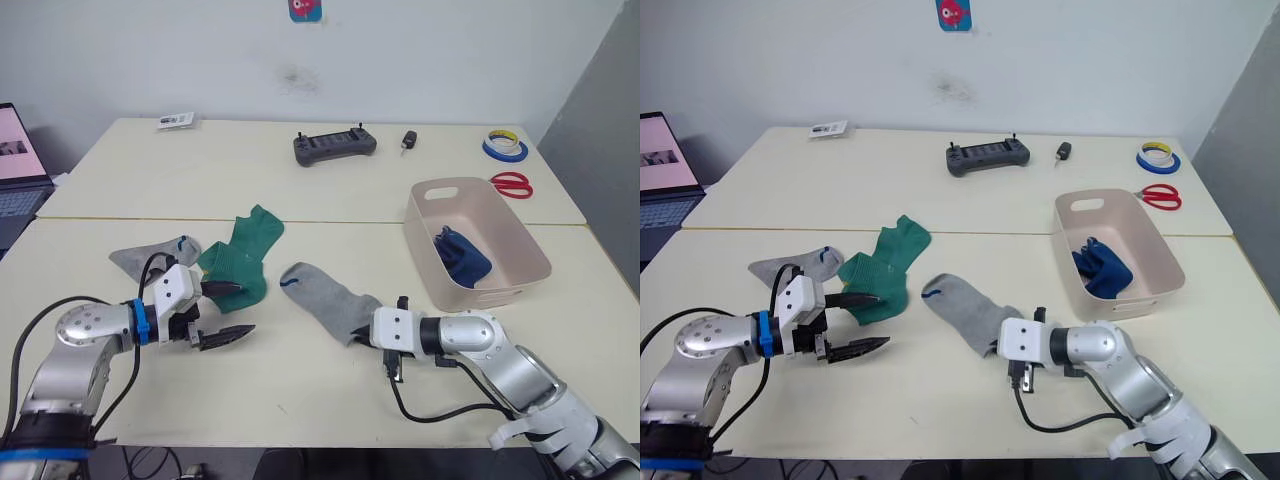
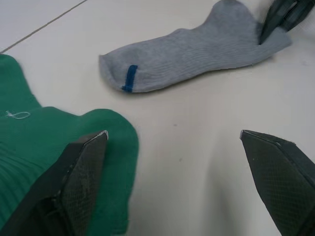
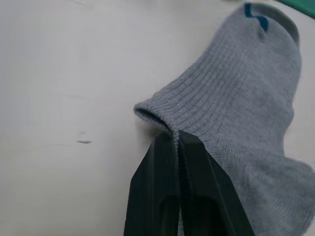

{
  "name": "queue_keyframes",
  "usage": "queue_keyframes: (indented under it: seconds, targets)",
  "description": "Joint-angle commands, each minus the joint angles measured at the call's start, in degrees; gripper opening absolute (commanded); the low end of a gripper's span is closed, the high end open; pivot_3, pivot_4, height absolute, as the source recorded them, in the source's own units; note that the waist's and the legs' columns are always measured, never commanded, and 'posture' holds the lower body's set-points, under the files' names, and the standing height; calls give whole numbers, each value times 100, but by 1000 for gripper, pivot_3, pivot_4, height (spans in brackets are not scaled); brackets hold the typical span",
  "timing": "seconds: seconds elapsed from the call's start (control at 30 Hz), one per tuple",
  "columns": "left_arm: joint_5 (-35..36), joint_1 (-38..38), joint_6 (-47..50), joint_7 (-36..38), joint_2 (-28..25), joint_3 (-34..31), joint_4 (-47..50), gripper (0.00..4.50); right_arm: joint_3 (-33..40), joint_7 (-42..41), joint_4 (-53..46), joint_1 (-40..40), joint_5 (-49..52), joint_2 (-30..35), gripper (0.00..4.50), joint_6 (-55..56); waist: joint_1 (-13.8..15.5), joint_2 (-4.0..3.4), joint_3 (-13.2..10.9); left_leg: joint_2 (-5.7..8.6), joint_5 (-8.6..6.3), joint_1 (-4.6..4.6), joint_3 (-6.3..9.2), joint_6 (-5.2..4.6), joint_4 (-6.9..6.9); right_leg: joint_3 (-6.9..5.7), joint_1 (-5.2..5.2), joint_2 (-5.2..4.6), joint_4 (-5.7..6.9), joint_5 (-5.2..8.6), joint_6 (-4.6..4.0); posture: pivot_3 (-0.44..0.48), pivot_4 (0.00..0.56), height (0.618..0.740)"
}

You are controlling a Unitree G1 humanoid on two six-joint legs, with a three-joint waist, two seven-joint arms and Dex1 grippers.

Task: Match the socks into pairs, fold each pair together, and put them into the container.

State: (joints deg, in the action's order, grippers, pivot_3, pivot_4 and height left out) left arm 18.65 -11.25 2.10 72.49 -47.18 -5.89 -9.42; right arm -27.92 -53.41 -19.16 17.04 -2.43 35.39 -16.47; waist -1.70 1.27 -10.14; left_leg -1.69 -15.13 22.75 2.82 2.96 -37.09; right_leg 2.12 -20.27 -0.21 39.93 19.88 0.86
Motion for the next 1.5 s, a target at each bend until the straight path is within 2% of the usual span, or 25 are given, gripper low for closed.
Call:
queue_keyframes:
  seconds: [0.03, 0.27, 0.53, 0.67, 1.03, 1.07, 1.17, 1.3, 1.4, 1.5]
  targets:
    - [-377, -567, -875, 405, -51, 332, -412, 4500, 205, -329, -411, -157, 269, 245, 46, 125, 13, 0, 0, 2, 0, 1, -1, 0, 0, -1, 0, 0, 0, 0, 0, 0, 150, 740]
    - [-1163, -2038, -3234, 1164, 443, 1351, -1842, 4500, 406, -421, -696, -521, 364, 538, 46, 54, 18, 1, 0, 4, 0, 4, -4, 0, -9, -1, 1, 10, 1, 0, 0, 0, 150, 740]
    - [-1505, -3156, -4549, 1631, 977, 1931, -3297, 4500, 526, -466, -888, -516, 513, 571, 46, -217, -16, 2, 0, 8, 0, 5, -5, -1, -16, 1, -2, 25, 4, -1, 0, 0, 150, 740]
    - [-1579, -3378, -4904, 1837, 1100, 2120, -3651, 3679, 588, -493, -933, -480, 574, 601, 0, -313, -14, 2, 0, 6, 0, 6, -5, -1, -21, 2, -1, 26, 5, -1, 0, 0, 150, 740]
    - [-1780, -3693, -5423, 2001, 955, 2579, -4337, 241, 642, -532, -976, -419, 738, 705, 0, -412, -12, 2, 0, 5, -1, 10, 1, -3, -34, 1, 1, 31, 7, -1, 0, 0, 150, 740]
    - [-1745, -3677, -5417, 2001, 964, 2600, -4327, 28, 652, -534, -979, -411, 750, 702, 0, -411, -12, 2, 0, 5, -1, 10, 3, -3, -37, 0, 2, 31, 8, -1, 0, 0, 150, 740]
    - [-1505, -3553, -5234, 2001, 864, 2699, -4083, 28, 702, -524, -1018, -372, 834, 656, 0, -456, -13, 2, 0, 4, -1, 10, 4, -3, -43, 0, 5, 31, 9, 0, 0, 0, 150, 740]
    - [-859, -3211, -4429, 2001, 298, 2961, -3104, 28, 865, -456, -1151, -337, 1150, 507, 0, -724, -51, 2, -1, -2, -3, 11, 5, -5, -46, 5, 3, 28, 11, 0, 0, 0, 150, 740]
    - [-67, -2722, -2783, 2001, -394, 3023, -1768, 28, 1139, -330, -1292, -410, 1699, 243, 0, -1203, -71, 1, -2, -13, -3, 11, 16, -6, -46, 2, 2, 25, 13, 0, 0, 0, 150, 740]
    - [903, -2069, -672, 2001, -1492, 3061, -103, 28, 1519, -151, -1632, -571, 2680, -61, 0, -2124, -90, 5, -6, -16, -3, 14, 19, -6, -44, 2, 3, 22, 16, 0, 0, 0, 150, 740]
